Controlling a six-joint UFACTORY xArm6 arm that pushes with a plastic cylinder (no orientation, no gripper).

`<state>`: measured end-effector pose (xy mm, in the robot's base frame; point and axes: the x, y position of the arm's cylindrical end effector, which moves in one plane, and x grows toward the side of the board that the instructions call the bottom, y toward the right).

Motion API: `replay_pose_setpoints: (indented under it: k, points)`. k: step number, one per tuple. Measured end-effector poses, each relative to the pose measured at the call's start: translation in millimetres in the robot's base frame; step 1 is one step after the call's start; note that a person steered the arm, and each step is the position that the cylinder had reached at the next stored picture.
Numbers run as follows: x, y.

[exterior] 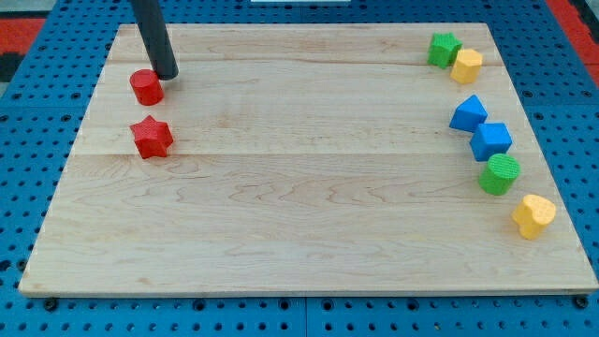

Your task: Move red circle closer to the red star

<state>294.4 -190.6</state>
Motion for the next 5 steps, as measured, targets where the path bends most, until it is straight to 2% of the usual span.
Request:
replay_pose_setpoints:
  k: [2, 3, 4, 5]
  points:
    - [59, -35]
    - [58, -13]
    - [29, 62]
    - [19, 133]
